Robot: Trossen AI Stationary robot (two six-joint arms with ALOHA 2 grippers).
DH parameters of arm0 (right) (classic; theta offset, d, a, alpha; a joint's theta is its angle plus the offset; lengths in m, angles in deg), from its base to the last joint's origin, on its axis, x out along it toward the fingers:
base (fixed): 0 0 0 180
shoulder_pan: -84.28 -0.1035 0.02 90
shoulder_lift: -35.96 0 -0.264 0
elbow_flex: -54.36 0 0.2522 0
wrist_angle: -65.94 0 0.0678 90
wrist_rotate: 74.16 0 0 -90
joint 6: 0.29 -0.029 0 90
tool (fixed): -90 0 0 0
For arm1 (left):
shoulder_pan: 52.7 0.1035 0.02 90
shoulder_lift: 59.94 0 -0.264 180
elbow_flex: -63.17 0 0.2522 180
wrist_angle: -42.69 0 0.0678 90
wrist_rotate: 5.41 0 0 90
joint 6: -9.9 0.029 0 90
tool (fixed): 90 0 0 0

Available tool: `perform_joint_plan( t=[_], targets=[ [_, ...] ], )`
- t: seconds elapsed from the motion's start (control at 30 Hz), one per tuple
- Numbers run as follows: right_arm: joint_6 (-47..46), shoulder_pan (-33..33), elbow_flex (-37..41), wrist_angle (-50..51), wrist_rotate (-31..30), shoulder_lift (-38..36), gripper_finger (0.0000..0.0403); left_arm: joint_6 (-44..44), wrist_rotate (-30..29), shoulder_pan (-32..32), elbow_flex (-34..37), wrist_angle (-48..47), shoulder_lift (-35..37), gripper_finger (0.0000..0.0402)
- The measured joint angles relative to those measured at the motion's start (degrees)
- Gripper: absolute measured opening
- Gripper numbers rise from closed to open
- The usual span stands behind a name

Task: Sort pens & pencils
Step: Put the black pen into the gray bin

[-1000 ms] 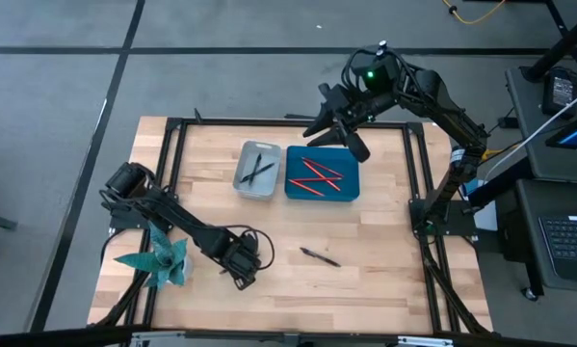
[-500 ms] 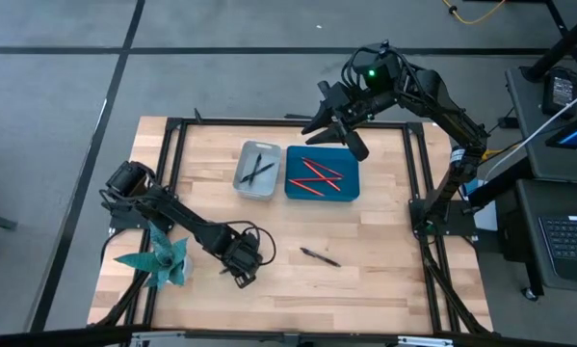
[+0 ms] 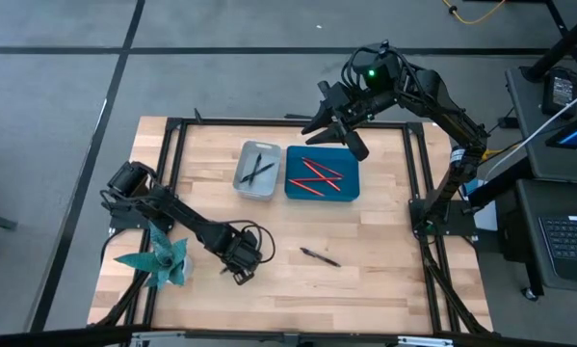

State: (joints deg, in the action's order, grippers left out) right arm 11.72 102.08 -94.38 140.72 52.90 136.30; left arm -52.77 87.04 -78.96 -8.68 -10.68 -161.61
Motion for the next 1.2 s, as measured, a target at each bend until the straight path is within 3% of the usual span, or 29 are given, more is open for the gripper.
perform_joint_plan(
  t=[0.2,0.43,0.77,0.9,1.2],
  targets=[
    [0.0,0.0,0.0,0.0,0.0,0.0,0.0124,-0.9,-0.1,0.0,0.0,0.0,0.0,0.0061],
    [0.0,0.0,0.0,0.0,0.0,0.0,0.0124,-1.7,0.2,0.1,-0.1,0.2,0.0,0.0021],
    [0.0,0.0,0.0,-0.1,0.0,0.0,0.0124,-3.1,-1.2,1.0,-1.3,-0.1,-0.1,0.0021],
    [0.0,0.0,0.0,-0.5,0.0,0.0,0.0124,-2.9,-2.9,2.0,-5.9,-4.8,-0.1,0.0021],
    [0.0,0.0,0.0,-0.4,0.0,0.0,0.0124,-3.4,-5.6,2.9,-24.4,-28.1,0.0,0.0021]
  ],
)
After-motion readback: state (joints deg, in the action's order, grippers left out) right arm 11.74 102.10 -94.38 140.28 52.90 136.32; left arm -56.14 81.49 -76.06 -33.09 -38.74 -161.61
